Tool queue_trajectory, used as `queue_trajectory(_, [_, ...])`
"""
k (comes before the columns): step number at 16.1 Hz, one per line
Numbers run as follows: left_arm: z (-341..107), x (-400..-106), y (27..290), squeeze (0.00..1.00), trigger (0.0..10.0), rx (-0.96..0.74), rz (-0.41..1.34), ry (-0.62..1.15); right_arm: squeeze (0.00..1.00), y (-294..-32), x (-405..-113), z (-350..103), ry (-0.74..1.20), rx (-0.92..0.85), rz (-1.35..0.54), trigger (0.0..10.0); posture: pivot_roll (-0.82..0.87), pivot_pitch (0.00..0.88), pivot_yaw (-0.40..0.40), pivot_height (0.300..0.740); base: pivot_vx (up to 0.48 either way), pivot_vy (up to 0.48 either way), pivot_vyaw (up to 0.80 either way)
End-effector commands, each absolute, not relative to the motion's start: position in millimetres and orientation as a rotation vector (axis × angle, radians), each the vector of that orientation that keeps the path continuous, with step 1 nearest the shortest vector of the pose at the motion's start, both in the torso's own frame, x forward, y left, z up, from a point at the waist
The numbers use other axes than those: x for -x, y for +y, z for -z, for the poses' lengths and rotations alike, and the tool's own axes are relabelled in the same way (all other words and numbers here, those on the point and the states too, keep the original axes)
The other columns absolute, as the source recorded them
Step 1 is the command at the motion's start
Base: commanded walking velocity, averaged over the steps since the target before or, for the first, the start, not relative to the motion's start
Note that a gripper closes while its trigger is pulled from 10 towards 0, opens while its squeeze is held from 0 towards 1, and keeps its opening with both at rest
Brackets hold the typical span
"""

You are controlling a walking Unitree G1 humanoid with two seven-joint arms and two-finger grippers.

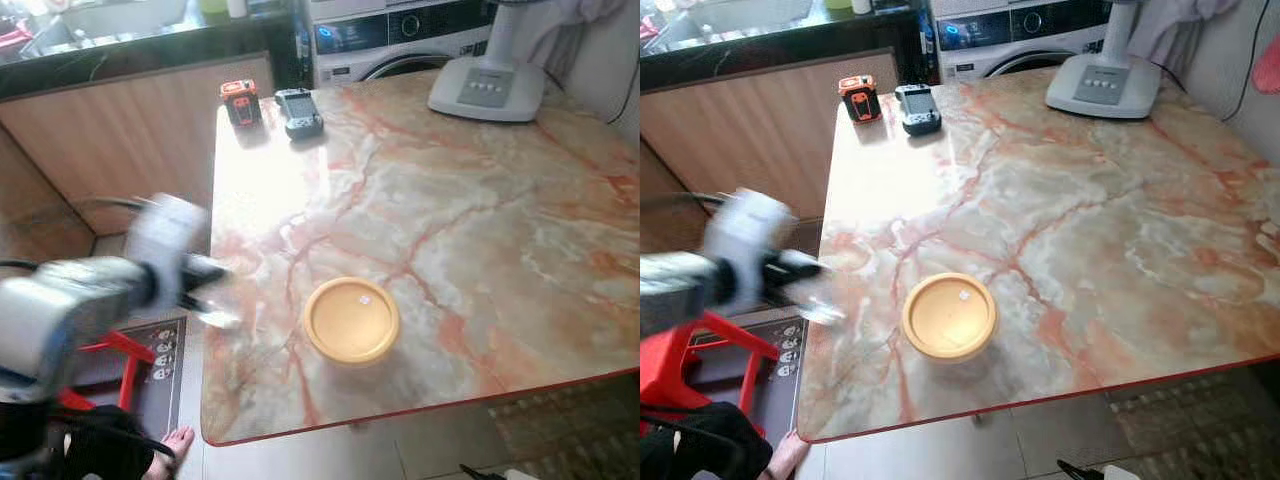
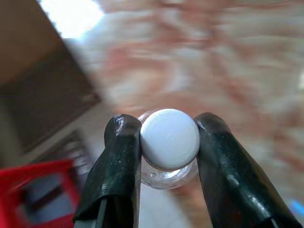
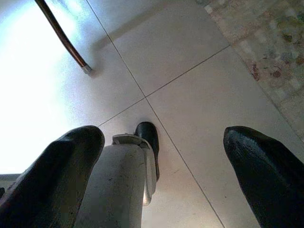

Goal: Restocking fridge

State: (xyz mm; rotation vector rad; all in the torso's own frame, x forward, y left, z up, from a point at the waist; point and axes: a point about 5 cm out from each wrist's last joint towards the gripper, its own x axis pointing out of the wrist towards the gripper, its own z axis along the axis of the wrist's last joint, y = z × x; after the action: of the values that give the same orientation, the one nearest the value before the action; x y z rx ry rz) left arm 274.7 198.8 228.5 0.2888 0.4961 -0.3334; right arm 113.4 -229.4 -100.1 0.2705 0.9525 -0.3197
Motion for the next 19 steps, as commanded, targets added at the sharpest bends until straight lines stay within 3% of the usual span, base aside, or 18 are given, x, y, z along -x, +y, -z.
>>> queue_trajectory(1, [-234.8, -275.2, 216.2, 0.00, 0.0, -0.288, 0.247, 0.462, 0.00, -224.9, -109.8, 102.2, 0.968, -0.284, 0.317, 10.0, 0.24, 0.085, 0.083, 0.740, 0.000, 0.000, 0.00])
queue_trajectory(5, [-224.5, -275.5, 278.7, 0.00, 0.0, -0.261, -0.042, 0.423, 0.00, -224.1, -110.7, 102.2, 0.972, -0.279, 0.307, 10.0, 0.25, 0.086, 0.077, 0.740, 0.000, 0.000, 0.00])
queue_trajectory(6, [-200.7, -273.3, 305.8, 0.00, 10.0, -0.257, -0.150, 0.435, 0.00, -224.2, -111.4, 102.0, 0.971, -0.274, 0.300, 10.0, 0.25, 0.087, 0.074, 0.740, 0.000, 0.000, 0.00])
queue_trajectory(10, [-95.8, -241.1, 343.5, 0.00, 10.0, -0.187, -0.330, 0.519, 0.00, -225.8, -113.6, 101.0, 0.968, -0.261, 0.289, 10.0, 0.25, 0.081, 0.067, 0.740, 0.000, 0.000, 0.00])
queue_trajectory(12, [-64.6, -230.9, 336.6, 0.00, 10.0, -0.215, -0.294, 0.515, 0.00, -226.4, -115.1, 100.4, 0.970, -0.247, 0.267, 10.0, 0.24, 0.079, 0.058, 0.740, 0.000, 0.000, 0.00])
queue_trajectory(14, [-14.9, -210.2, 333.3, 0.00, 10.0, -0.133, -0.373, 0.620, 0.00, -227.9, -116.8, 99.6, 0.972, -0.234, 0.258, 10.0, 0.25, 0.088, 0.046, 0.740, 0.000, 0.000, 0.00])
queue_trajectory(16, [16.7, -198.9, 313.2, 0.00, 10.0, -0.098, -0.323, 0.682, 0.00, -227.2, -118.3, 99.3, 0.978, -0.221, 0.225, 10.0, 0.24, 0.097, 0.053, 0.740, 0.000, 0.000, 0.00])
queue_trajectory(19, [53.9, -171.6, 288.6, 0.00, 10.0, -0.180, -0.240, 0.849, 0.00, -226.1, -120.4, 98.8, 0.984, -0.183, 0.176, 10.0, 0.21, 0.111, 0.059, 0.740, 0.000, 0.000, 0.00])
